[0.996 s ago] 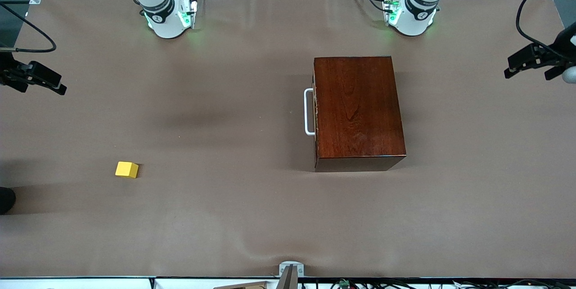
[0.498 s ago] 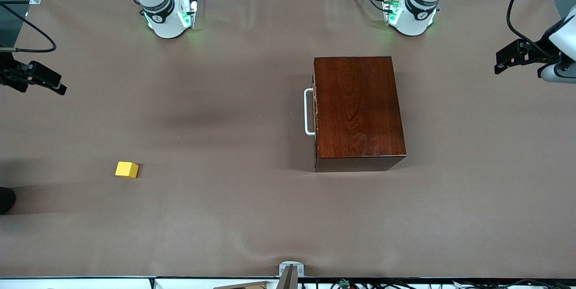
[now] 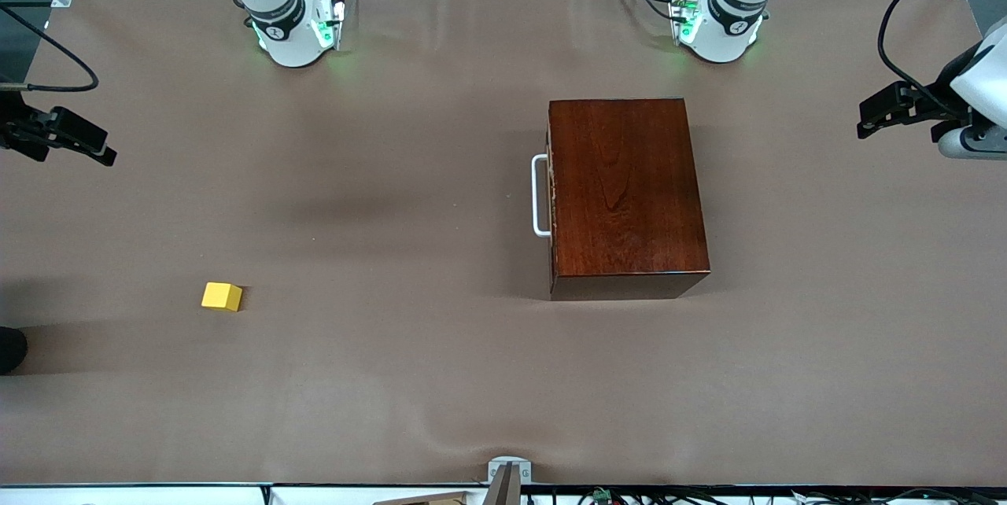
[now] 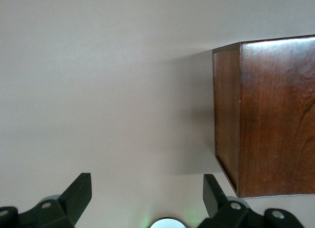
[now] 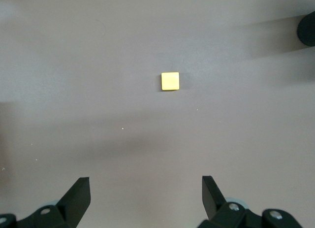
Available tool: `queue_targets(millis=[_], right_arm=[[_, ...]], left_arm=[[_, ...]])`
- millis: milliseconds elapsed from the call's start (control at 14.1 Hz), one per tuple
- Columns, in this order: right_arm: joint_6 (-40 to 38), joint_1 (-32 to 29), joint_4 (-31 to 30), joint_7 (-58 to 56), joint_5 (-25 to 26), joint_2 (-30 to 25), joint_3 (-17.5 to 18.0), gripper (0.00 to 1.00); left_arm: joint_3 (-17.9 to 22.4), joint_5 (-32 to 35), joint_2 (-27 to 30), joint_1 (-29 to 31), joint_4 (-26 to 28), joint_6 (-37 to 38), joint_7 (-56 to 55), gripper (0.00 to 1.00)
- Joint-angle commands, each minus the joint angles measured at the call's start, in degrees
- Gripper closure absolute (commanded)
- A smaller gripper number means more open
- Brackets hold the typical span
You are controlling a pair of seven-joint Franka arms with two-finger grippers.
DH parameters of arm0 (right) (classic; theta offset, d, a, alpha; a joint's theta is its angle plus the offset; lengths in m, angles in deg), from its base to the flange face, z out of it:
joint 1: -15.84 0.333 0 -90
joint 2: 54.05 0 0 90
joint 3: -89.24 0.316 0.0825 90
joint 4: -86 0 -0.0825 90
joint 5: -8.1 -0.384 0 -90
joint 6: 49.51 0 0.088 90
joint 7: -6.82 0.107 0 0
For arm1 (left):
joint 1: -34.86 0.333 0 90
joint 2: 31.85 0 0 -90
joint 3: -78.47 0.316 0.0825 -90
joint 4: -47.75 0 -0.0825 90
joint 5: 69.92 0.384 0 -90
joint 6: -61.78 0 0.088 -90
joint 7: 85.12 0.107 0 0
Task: Open drawer, take yellow block, close drawer
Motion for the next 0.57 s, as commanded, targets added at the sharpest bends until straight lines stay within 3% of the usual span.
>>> queue_targets(millis=[0, 498], right_arm=[[-0.5, -0.4, 0.4, -0.5, 0.5, -0.3, 0.4, 0.00], [-0.5, -0.4, 0.4, -0.5, 0.5, -0.3, 0.4, 0.00]], left_arm=[[-0.9, 0.0, -1.6, 0.8, -1.3, 1.2, -0.3, 0.00], [-1.6, 0.8, -2.2, 0.2, -0.8, 0.2, -0.5, 0.00]])
